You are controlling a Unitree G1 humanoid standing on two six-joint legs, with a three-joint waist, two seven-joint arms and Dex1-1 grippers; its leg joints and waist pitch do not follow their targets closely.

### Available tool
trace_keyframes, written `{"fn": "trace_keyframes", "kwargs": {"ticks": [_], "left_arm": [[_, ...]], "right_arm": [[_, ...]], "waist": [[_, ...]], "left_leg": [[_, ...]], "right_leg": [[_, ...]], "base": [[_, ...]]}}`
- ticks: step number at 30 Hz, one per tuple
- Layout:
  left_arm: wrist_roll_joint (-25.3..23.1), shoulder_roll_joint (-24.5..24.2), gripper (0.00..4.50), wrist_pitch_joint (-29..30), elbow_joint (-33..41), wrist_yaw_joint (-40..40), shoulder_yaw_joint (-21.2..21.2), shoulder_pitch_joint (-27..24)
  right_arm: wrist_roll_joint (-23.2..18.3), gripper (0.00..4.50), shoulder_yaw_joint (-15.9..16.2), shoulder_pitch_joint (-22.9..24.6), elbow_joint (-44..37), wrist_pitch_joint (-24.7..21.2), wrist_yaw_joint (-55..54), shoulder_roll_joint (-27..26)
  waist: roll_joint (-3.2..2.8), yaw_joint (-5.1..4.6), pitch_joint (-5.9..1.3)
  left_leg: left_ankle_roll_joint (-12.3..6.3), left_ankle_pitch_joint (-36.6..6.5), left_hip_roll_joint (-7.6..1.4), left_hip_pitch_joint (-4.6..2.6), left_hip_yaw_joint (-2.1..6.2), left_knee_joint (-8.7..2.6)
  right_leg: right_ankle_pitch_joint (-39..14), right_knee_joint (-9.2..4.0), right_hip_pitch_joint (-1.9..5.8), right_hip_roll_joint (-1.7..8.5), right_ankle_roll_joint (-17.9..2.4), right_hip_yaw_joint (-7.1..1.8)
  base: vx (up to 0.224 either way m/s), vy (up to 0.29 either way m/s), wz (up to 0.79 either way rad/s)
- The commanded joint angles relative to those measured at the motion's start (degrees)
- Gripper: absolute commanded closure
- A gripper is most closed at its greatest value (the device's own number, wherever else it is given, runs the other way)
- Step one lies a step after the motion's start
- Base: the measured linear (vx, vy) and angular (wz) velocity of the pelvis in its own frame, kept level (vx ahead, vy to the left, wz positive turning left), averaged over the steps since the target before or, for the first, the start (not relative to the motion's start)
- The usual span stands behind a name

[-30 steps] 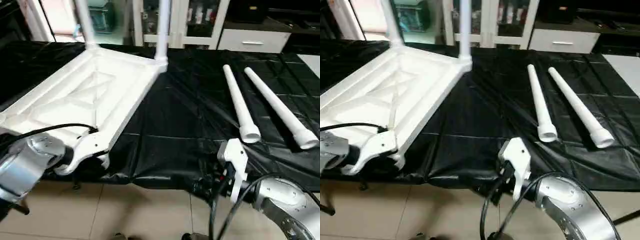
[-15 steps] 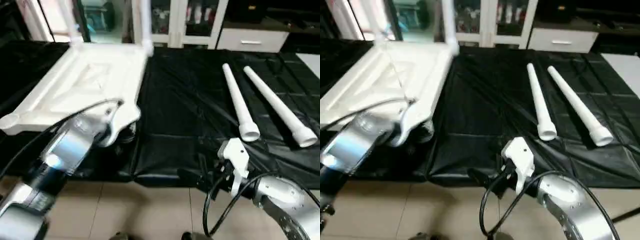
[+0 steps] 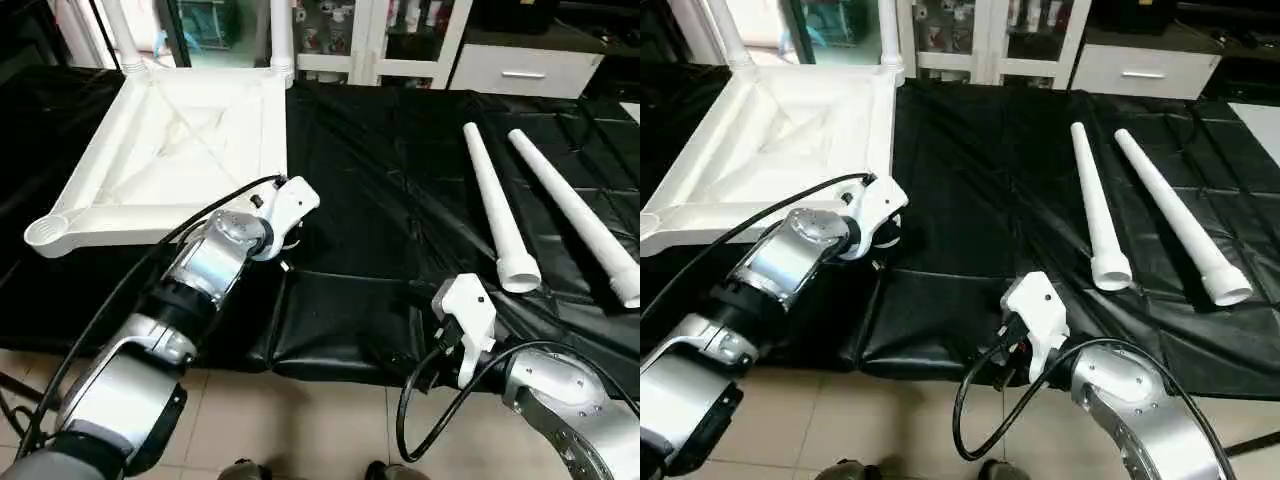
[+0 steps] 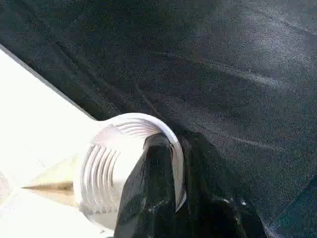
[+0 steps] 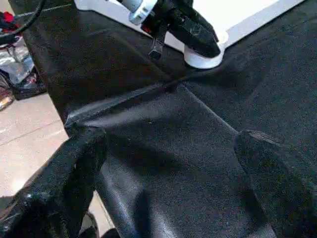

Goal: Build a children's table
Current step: Rotate table base

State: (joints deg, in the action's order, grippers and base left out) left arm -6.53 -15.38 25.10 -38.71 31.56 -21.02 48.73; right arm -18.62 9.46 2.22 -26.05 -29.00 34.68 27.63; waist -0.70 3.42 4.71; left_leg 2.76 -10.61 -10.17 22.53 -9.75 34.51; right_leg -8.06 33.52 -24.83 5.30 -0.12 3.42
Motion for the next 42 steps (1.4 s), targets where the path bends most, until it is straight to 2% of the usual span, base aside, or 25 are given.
{"fn": "trace_keyframes", "kwargs": {"ticks": [1,4,7,8,9,10,14,17,22,29,30,31,32,33,34,35,36,37,38,39,40,41,42], "left_arm": [[0.51,1.23,4.38,-3.19,-0.03,1.08,-0.06,1.85],[0.41,1.62,4.38,-3.05,-0.50,1.54,0.00,2.02],[0.59,1.92,4.38,-2.47,-0.34,3.59,-0.25,1.76],[1.09,2.16,3.82,-1.73,0.06,4.53,-0.04,1.54],[1.31,2.30,3.82,-1.49,0.38,4.83,0.06,1.38],[1.78,2.73,3.62,-0.82,0.80,5.79,0.24,1.09],[1.94,3.24,3.30,-0.36,1.31,6.24,0.39,0.76],[2.02,3.27,3.09,-0.18,1.99,6.92,0.47,0.61],[2.84,2.44,2.66,1.01,4.86,9.36,1.17,0.11],[1.93,0.84,2.12,0.64,6.86,10.85,0.52,-0.97],[1.91,0.74,2.05,0.47,7.02,10.93,0.47,-1.06],[4.41,1.01,1.99,-1.75,10.40,9.16,4.04,-2.32],[5.28,1.33,1.89,-2.38,11.18,8.71,5.16,-2.63],[8.69,2.64,1.89,-4.80,14.14,6.99,9.53,-3.77],[9.94,3.92,1.89,-3.89,16.51,2.46,13.31,-4.53],[9.94,3.92,1.89,-3.89,16.51,2.46,13.31,-4.53],[10.50,4.75,1.89,-2.93,18.11,-0.78,15.77,-5.05],[11.33,6.45,1.89,0.12,20.77,-5.70,19.45,-6.23],[11.17,7.29,1.89,2.26,24.07,-8.34,21.01,-7.93],[11.18,7.57,1.89,1.99,25.65,-8.73,21.23,-8.95],[11.17,8.76,1.89,0.48,32.64,-10.23,21.98,-13.47],[10.36,9.53,1.89,-0.76,36.25,-11.86,22.05,-16.35],[9.86,10.12,1.89,-1.47,38.30,-13.15,22.26,-18.10]], "right_arm": [[-0.04,0.00,-0.23,-0.02,-2.19,-1.13,-0.78,-0.08],[-0.22,0.00,-0.11,-0.09,-2.42,-1.34,-0.95,0.04],[-0.25,0.00,-0.08,-0.33,-2.24,-1.40,-0.86,0.07],[-0.20,0.00,-0.09,-0.39,-2.11,-1.36,-0.73,0.06],[-0.17,0.00,-0.10,-0.42,-1.99,-1.30,-0.65,0.07],[0.03,0.00,-0.10,-0.51,-1.52,-1.08,-0.43,0.12],[0.30,0.00,-0.03,-0.63,-0.26,-0.28,-0.02,0.31],[0.47,0.00,0.06,-0.70,0.30,0.04,0.12,0.28],[0.78,0.00,0.16,-0.58,0.91,0.52,0.16,0.18],[1.38,0.00,0.41,-0.47,1.22,1.06,-0.01,-0.04],[1.40,0.00,0.41,-0.46,1.22,1.08,-0.04,-0.07],[1.88,0.00,-0.55,-0.10,1.18,1.94,-1.78,-1.28],[1.97,0.00,-0.85,-0.18,1.24,2.03,-2.30,-1.63],[2.32,0.00,-2.06,-0.55,1.49,2.34,-4.34,-2.99],[2.54,0.00,-3.58,-1.29,1.91,2.14,-7.07,-4.64],[2.54,0.00,-3.58,-1.29,1.91,2.14,-7.07,-4.64],[2.70,0.00,-4.60,-1.77,2.20,2.05,-8.93,-5.75],[3.43,0.00,-5.55,-2.55,2.37,0.56,-11.59,-6.69],[4.22,0.00,-6.39,-3.26,2.64,-0.35,-13.89,-7.49],[4.53,0.00,-6.94,-3.64,2.79,-0.46,-15.01,-7.94],[5.82,0.00,-9.45,-5.25,3.46,-0.76,-19.92,-9.97],[8.30,0.00,-10.51,-6.45,4.10,0.36,-23.28,-10.54],[10.09,0.00,-11.09,-7.22,4.50,1.14,-25.39,-10.80]], "waist": [[0.27,0.24,-4.49],[0.20,0.39,-4.34],[0.39,0.41,-4.25],[0.39,0.39,-4.23],[0.53,0.40,-4.21],[0.40,0.48,-4.10],[0.32,0.72,-4.16],[0.25,0.80,-4.28],[0.23,0.88,-4.32],[-0.09,0.66,-4.14],[0.01,0.63,-4.13],[-0.47,0.65,-4.17],[-0.21,0.40,-4.15],[-0.64,0.43,-4.28],[-0.68,0.16,-4.39],[-0.55,0.07,-4.36],[-0.69,0.07,-4.37],[-1.11,-0.10,-4.28],[-0.68,-0.43,-4.28],[-0.61,-0.41,-4.19],[-0.47,-0.44,-4.38],[-0.18,-0.97,-4.14],[-0.38,-0.96,-4.40]], "left_leg": [[-5.96,-8.49,-2.08,-0.95,0.48,-3.75],[-4.15,-11.35,-2.19,-1.30,0.50,-4.01],[-3.56,-11.75,-2.18,-1.15,0.58,-4.18],[-3.41,-11.89,-2.16,-1.11,0.58,-4.21],[-3.37,-12.10,-2.17,-1.13,0.57,-4.23],[-3.18,-13.16,-2.21,-1.43,0.49,-4.29],[-2.82,-12.92,-2.38,-1.39,0.69,-4.47],[-3.11,-11.45,-2.32,-1.12,0.78,-4.46],[-3.63,-10.71,-2.38,-1.17,0.66,-4.36],[-2.46,-13.62,-2.35,-1.27,0.77,-4.66],[-2.37,-13.78,-2.35,-1.25,0.79,-4.70],[-2.03,-14.21,-2.45,-1.29,0.89,-4.78],[-1.86,-14.69,-2.47,-1.23,0.82,-4.81],[-1.59,-14.75,-2.43,-1.25,0.89,-4.73],[-1.30,-15.14,-2.52,-1.23,0.84,-4.79],[-1.36,-15.56,-2.51,-1.41,0.78,-4.73],[-1.31,-15.80,-2.46,-1.44,0.82,-4.70],[-0.81,-15.93,-2.53,-1.27,0.94,-4.82],[-0.80,-15.92,-2.49,-1.32,0.89,-4.79],[-1.17,-15.83,-2.33,-1.30,0.86,-4.80],[-1.41,-15.07,-2.35,-1.33,0.86,-4.71],[-1.82,-13.82,-2.15,-0.50,0.74,-4.87],[-1.76,-13.69,-2.25,-0.69,0.83,-4.83]], "right_leg": [[-8.15,-3.15,4.22,2.50,-14.22,-1.98],[-12.53,-3.61,3.92,2.55,-12.66,-2.04],[-13.46,-3.70,3.94,2.59,-11.81,-2.04],[-14.02,-3.78,3.93,2.67,-11.52,-2.06],[-14.42,-3.82,3.90,2.67,-11.40,-2.05],[-16.14,-4.12,3.66,2.72,-11.17,-2.11],[-15.46,-3.95,3.85,2.78,-11.18,-2.07],[-12.68,-3.61,4.12,2.84,-11.65,-2.01],[-11.26,-3.49,4.18,2.91,-12.65,-2.05],[-14.84,-3.93,4.10,2.83,-11.38,-2.00],[-14.96,-3.98,4.14,2.83,-11.26,-2.00],[-15.10,-3.87,4.12,2.90,-11.34,-2.00],[-14.94,-4.04,4.06,2.91,-11.69,-1.98],[-14.56,-3.83,4.13,2.93,-12.02,-1.94],[-13.71,-3.83,4.09,2.90,-12.86,-1.89],[-13.28,-3.93,3.91,2.68,-13.15,-1.80],[-13.50,-3.77,3.97,2.58,-13.00,-1.77],[-13.51,-3.41,4.17,2.56,-12.81,-1.75],[-14.22,-3.65,4.24,2.51,-12.36,-1.69],[-15.28,-3.97,4.19,2.55,-12.01,-1.67],[-16.52,-4.08,4.29,2.72,-11.37,-1.74],[-17.43,-4.25,4.27,2.57,-10.56,-1.67],[-18.01,-4.08,4.26,2.50,-10.23,-1.59]], "base": [[0.000,0.000,0.00],[0.000,0.000,0.00],[0.000,0.000,0.00],[0.000,0.000,0.00],[0.000,0.000,0.00],[0.000,0.000,0.00],[0.000,0.000,0.00],[0.000,0.000,0.00],[0.000,0.000,0.00],[0.000,0.000,0.00],[0.000,0.000,0.00],[0.000,0.000,0.00],[0.000,0.000,0.00],[0.000,0.000,0.00],[0.000,0.000,0.00],[0.000,0.000,0.00],[0.000,0.000,0.00],[0.000,0.000,0.00],[0.000,0.000,0.00],[0.000,0.000,0.00],[0.000,0.000,0.00],[0.000,0.000,0.00],[0.000,0.000,0.00]]}}
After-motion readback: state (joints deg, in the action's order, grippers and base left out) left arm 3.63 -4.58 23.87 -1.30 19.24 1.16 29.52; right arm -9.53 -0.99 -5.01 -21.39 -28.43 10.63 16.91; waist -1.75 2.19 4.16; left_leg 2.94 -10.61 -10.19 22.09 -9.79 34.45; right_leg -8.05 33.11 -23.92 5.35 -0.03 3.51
